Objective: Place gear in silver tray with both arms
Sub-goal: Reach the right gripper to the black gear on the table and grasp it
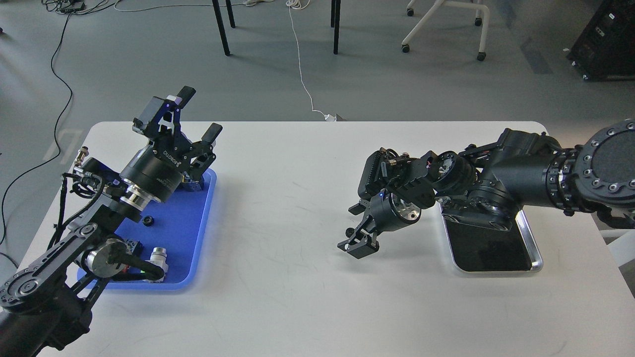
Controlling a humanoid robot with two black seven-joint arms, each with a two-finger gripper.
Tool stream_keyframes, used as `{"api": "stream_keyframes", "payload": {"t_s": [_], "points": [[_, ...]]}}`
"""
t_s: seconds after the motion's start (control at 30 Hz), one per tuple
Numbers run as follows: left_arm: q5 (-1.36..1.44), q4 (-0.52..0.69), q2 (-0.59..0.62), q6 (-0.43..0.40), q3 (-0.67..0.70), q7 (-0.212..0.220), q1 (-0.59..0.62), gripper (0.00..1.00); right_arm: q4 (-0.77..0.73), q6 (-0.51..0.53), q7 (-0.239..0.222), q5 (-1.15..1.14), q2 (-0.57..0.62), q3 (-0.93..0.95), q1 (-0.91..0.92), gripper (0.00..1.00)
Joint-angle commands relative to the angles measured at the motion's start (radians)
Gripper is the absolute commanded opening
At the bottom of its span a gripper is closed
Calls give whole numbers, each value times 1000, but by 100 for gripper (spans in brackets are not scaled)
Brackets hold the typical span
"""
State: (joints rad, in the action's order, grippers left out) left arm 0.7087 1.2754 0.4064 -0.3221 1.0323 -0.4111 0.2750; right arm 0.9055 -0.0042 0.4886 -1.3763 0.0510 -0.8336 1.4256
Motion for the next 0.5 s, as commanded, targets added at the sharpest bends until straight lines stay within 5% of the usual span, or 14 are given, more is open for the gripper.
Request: {"api": "stream_keyframes", "payload": {"t_s": [0.0, 0.47], "points": [[0, 1, 0, 0, 0, 0, -7, 98, -14, 0, 0, 3, -5, -7, -13, 73], [0, 21, 0, 0, 5, 2, -16, 98, -51, -13, 0, 14, -34, -9, -39, 64]]}}
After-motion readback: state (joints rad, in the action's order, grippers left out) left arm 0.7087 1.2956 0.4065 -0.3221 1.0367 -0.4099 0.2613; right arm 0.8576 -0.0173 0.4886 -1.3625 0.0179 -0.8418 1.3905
